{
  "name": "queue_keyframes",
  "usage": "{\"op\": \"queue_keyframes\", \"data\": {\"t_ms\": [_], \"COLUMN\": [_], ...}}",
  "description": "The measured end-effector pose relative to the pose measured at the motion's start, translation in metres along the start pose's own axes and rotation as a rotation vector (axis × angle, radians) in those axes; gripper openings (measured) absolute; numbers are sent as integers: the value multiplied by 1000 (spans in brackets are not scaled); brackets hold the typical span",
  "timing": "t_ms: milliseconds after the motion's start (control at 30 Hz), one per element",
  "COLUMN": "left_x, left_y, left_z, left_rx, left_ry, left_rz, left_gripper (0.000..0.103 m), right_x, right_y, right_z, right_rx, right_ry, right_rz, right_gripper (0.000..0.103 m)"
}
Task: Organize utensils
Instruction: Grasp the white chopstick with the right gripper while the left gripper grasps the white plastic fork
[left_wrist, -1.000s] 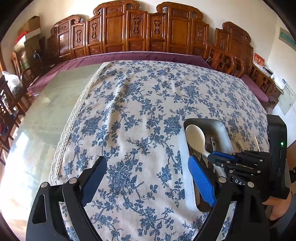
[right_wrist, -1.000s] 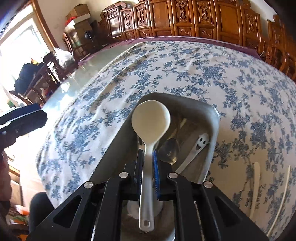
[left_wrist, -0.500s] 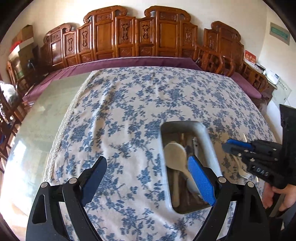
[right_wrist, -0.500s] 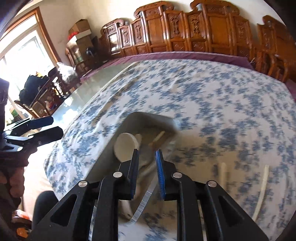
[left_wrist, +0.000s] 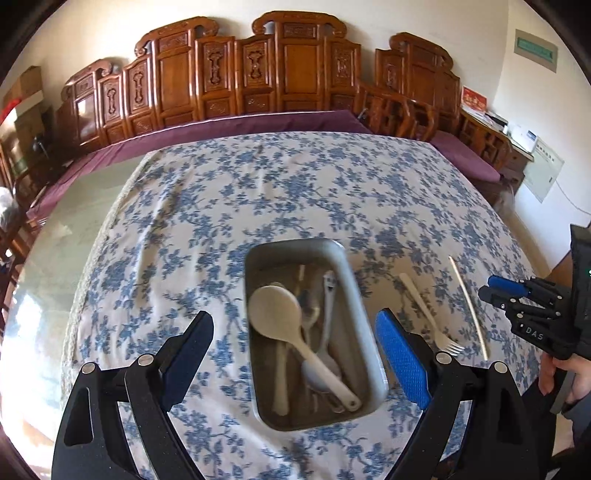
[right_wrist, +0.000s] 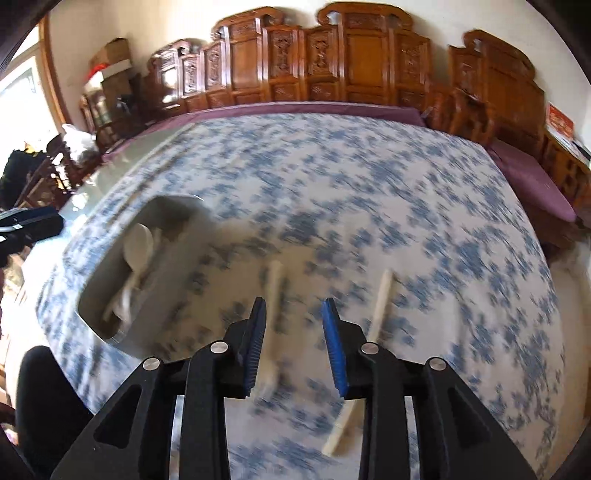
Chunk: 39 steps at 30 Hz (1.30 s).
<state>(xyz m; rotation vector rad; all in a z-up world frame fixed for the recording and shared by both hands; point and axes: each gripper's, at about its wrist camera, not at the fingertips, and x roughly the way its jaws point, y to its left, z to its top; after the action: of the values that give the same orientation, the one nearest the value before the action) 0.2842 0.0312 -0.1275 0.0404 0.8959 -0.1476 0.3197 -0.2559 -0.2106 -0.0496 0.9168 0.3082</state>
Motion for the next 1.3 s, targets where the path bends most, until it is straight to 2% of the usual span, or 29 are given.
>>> {"op": "queue_keyframes", "data": {"t_ms": [167, 367, 567, 600, 733, 933, 1100, 1167, 1300], "left_x": [7, 21, 34, 36, 41, 49, 56, 61, 75], "left_y": [-24, -58, -80, -82, -91, -111, -126, -133, -145], "left_z": [-3, -6, -13, -13, -18, -22, -23, -22, -21], "left_rx": [17, 53, 82, 84, 95, 132, 156, 169, 183], "left_ry": [11, 42, 78, 82, 97, 105, 106, 114, 144], "left_rz": [-28, -65, -74, -77, -93, -105, -117, -120, -143], "left_gripper": [86, 86, 86, 86, 86, 86, 86, 82, 57], "right_x": [13, 36, 51, 51, 48, 41, 36, 35, 33], "right_y": [-27, -33, -27, -26, -33, -44, -44, -47, -53], "right_z": [-20, -35, -46, -47, -49, -58, -64, -65, -68], "right_rx": [39, 59, 6, -14, -24, -49, -93, -93, -93], "right_ry": [56, 113, 165, 167, 184, 174, 162, 156, 146], "right_rz": [-23, -18, -95, -111, -106, -85, -102, -94, -73], "right_gripper": [35, 34, 17, 12, 6, 6, 6, 6, 6]}}
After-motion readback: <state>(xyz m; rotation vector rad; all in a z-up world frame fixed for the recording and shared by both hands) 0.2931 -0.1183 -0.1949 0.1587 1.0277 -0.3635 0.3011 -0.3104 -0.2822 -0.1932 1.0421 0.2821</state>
